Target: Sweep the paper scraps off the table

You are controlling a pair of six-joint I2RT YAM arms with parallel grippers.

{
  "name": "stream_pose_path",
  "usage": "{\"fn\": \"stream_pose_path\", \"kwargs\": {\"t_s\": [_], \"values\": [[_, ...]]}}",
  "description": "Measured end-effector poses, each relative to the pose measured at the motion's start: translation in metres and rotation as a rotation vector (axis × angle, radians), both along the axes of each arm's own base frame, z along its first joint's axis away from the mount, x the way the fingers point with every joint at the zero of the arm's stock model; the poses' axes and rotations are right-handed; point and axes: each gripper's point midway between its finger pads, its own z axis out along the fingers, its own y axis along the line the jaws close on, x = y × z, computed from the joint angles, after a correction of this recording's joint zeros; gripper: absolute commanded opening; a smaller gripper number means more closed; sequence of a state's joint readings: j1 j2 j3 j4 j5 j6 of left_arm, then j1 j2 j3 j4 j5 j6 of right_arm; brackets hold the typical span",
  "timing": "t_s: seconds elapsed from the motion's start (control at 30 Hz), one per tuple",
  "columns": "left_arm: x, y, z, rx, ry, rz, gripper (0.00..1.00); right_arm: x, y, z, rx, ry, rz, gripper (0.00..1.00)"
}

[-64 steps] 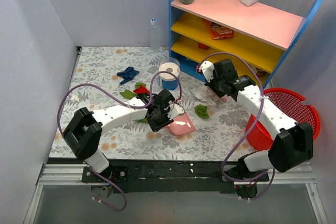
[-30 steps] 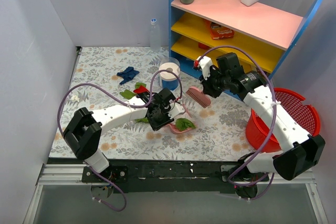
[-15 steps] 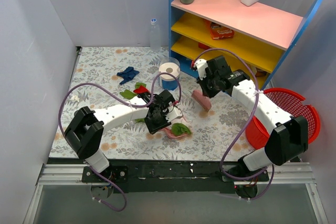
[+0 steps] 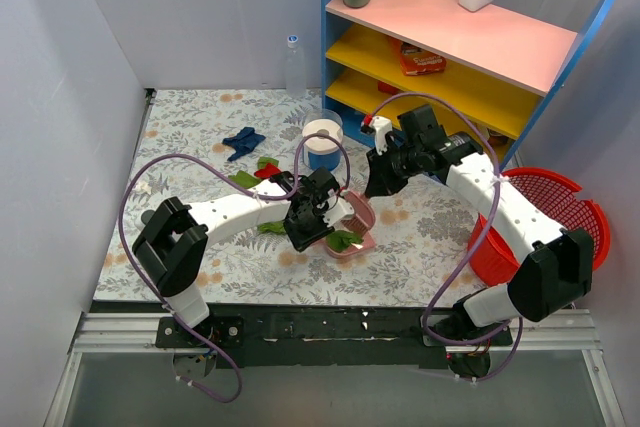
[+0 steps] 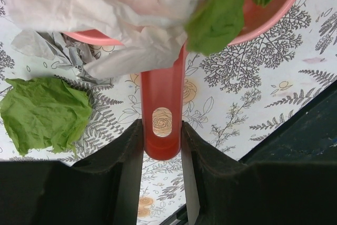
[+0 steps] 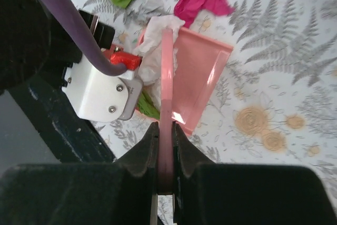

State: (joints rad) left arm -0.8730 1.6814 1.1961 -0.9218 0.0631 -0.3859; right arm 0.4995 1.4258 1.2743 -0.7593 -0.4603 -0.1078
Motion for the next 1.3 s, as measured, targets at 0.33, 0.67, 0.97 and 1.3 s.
{"fn": "stream_pose_path", "kwargs": {"t_s": [0.33, 0.67, 0.97, 1.3], "values": [[0.007, -0.008, 0.002, -0.038, -0.032, 0.009, 0.0, 0.027, -0.034, 0.023, -0.139, -0.216, -0.047, 0.01], [0.015, -0.013, 0.004, -0.054, -0.069, 0.017, 0.0, 0.027, -0.061, 0.051, -0.203, -0.351, -0.068, 0.01], [0.022, -0.016, 0.009, -0.073, -0.108, 0.001, 0.0, 0.033, -0.099, 0.055, -0.325, -0.429, -0.169, 0.01], [0.046, -0.045, 0.076, -0.193, -0.217, -0.028, 0.0, 0.052, -0.091, 0.145, -0.203, -0.597, -0.206, 0.01]]}}
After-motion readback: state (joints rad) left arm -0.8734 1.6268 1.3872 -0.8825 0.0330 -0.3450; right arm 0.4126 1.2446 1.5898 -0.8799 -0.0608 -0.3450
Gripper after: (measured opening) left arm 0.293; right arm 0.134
